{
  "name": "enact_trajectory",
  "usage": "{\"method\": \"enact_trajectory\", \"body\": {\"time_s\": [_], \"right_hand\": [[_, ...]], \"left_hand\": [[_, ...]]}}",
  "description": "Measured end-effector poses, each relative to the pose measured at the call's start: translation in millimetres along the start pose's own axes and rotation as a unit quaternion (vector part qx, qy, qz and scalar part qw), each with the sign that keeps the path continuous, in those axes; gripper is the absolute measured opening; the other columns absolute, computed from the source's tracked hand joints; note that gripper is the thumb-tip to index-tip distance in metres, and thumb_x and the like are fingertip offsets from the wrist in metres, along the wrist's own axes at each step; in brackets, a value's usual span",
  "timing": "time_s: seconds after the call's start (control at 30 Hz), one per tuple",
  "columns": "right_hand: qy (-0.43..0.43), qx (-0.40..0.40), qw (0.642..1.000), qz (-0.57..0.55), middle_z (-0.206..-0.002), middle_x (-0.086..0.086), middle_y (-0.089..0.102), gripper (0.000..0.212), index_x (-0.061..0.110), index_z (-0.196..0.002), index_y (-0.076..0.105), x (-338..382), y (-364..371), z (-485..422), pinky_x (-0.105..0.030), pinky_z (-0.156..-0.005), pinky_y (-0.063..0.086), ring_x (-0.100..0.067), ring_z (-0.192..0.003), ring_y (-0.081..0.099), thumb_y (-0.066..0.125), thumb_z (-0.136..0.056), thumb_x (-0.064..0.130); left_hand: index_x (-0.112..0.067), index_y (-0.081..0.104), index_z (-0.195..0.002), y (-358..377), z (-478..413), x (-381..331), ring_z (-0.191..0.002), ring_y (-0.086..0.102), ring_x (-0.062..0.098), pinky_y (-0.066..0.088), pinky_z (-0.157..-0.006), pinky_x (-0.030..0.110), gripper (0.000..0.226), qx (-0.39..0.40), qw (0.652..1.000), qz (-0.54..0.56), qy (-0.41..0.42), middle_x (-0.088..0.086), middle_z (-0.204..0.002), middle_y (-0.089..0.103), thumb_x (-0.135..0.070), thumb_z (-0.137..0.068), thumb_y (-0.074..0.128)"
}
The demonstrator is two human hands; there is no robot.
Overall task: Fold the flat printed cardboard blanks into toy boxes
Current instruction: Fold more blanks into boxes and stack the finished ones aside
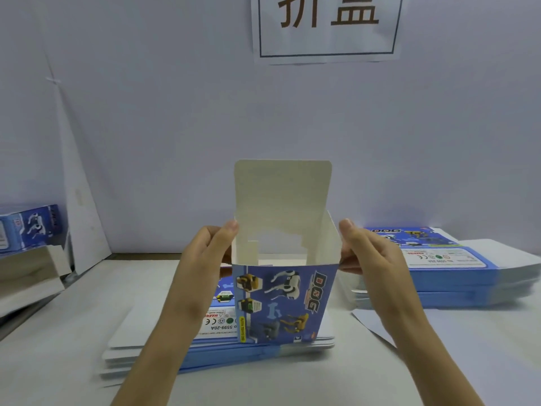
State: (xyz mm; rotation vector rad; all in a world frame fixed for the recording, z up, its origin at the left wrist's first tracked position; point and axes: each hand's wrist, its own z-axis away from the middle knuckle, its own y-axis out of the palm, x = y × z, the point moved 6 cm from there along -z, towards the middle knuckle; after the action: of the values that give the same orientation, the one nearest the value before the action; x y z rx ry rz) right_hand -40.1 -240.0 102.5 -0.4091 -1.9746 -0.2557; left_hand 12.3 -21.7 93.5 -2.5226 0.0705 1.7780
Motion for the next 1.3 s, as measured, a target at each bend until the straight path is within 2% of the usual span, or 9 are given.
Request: {"method": "enact_trajectory", "body": {"time_s": [0.1, 0.27, 0.4, 0.63, 0.83, 1.0, 1.1, 1.2, 1.3], "right_hand": [[-0.009, 0.011, 1.000, 0.018, -0.050, 0.005, 0.051, 0.050, -0.002, -0.064, 0.051, 2, 1, 0, -0.012, -0.052, 0.042, -0.005, -0.048, 0.050, 0.057, -0.076, 0.046], [-0.004, 0.025, 0.999, 0.040, -0.055, 0.003, 0.047, 0.047, -0.001, -0.065, 0.046, -3, 1, -2, -0.018, -0.056, 0.039, -0.007, -0.050, 0.045, 0.057, -0.089, 0.038], [0.065, 0.036, 0.996, -0.042, -0.073, -0.017, 0.064, 0.043, -0.013, -0.082, 0.059, -17, 0, -5, -0.020, -0.061, 0.051, -0.017, -0.063, 0.059, 0.056, -0.091, 0.029], [0.165, 0.125, 0.967, -0.147, -0.080, -0.010, 0.069, 0.030, 0.026, -0.076, 0.078, -41, 2, -3, -0.029, -0.070, 0.056, -0.020, -0.074, 0.065, 0.060, -0.069, 0.050], [0.222, 0.123, 0.923, -0.289, -0.081, -0.005, 0.071, 0.015, 0.017, -0.075, 0.077, -67, 6, -5, -0.029, -0.066, 0.058, -0.019, -0.069, 0.064, 0.065, -0.074, 0.026], [0.256, 0.103, 0.947, -0.166, -0.096, -0.006, 0.070, 0.053, 0.011, -0.104, 0.062, -74, -2, -3, -0.037, -0.078, 0.053, -0.027, -0.084, 0.068, 0.071, -0.064, 0.044], [0.060, -0.041, 0.997, 0.028, -0.095, 0.002, 0.073, 0.027, 0.020, -0.100, 0.071, -39, -25, -10, -0.021, -0.073, 0.052, -0.015, -0.088, 0.069, 0.075, -0.076, 0.032], [-0.134, -0.117, 0.957, 0.229, -0.083, 0.015, 0.073, 0.016, 0.022, -0.099, 0.076, 9, -28, 0, -0.013, -0.068, 0.043, -0.003, -0.076, 0.063, 0.066, -0.089, 0.031], [-0.131, -0.120, 0.931, 0.318, -0.086, 0.021, 0.069, 0.060, 0.028, -0.134, 0.055, 21, -15, 9, -0.019, -0.074, 0.032, -0.008, -0.090, 0.059, 0.057, -0.082, 0.059]], "left_hand": [[-0.005, 0.060, -0.103, 3, 0, 2, -0.071, 0.063, 0.008, 0.048, -0.070, 0.027, 0.084, 0.008, 1.000, 0.021, -0.020, 0.006, -0.080, 0.065, -0.072, -0.054, 0.051], [-0.016, 0.060, -0.094, 9, 0, 9, -0.083, 0.063, 0.027, 0.050, -0.089, 0.051, 0.062, 0.024, 0.998, 0.028, -0.049, 0.009, -0.093, 0.066, -0.072, -0.067, 0.062], [-0.029, 0.076, -0.092, 6, -3, 15, -0.088, 0.070, 0.024, 0.053, -0.084, 0.041, 0.045, 0.063, 0.991, 0.092, -0.075, 0.008, -0.098, 0.074, -0.060, -0.065, 0.057], [-0.019, 0.064, -0.106, 9, -3, 21, -0.083, 0.071, 0.017, 0.057, -0.063, 0.025, 0.039, 0.111, 0.982, 0.133, -0.077, 0.004, -0.093, 0.074, -0.046, -0.078, 0.062], [-0.028, 0.068, -0.102, 9, -4, 22, -0.087, 0.072, 0.016, 0.057, -0.063, 0.023, 0.034, 0.100, 0.983, 0.144, -0.061, 0.000, -0.096, 0.075, -0.050, -0.082, 0.052], [-0.032, 0.071, -0.102, 16, -2, 22, -0.091, 0.072, 0.020, 0.058, -0.067, 0.026, 0.041, 0.088, 0.985, 0.133, -0.061, 0.003, -0.103, 0.074, -0.058, -0.076, 0.052], [-0.030, 0.071, -0.089, 15, -1, 18, -0.089, 0.071, 0.025, 0.056, -0.074, 0.034, 0.046, 0.061, 0.991, 0.104, -0.055, 0.007, -0.095, 0.074, -0.063, -0.065, 0.050], [-0.014, 0.059, -0.090, 13, 2, 10, -0.093, 0.067, 0.034, 0.053, -0.082, 0.039, 0.063, 0.048, 0.996, 0.068, -0.043, 0.026, -0.103, 0.064, -0.068, -0.057, 0.051], [-0.015, 0.055, -0.095, 11, 3, 8, -0.098, 0.063, 0.041, 0.052, -0.087, 0.044, 0.064, 0.038, 0.996, 0.063, -0.044, 0.031, -0.107, 0.059, -0.067, -0.057, 0.052]]}}
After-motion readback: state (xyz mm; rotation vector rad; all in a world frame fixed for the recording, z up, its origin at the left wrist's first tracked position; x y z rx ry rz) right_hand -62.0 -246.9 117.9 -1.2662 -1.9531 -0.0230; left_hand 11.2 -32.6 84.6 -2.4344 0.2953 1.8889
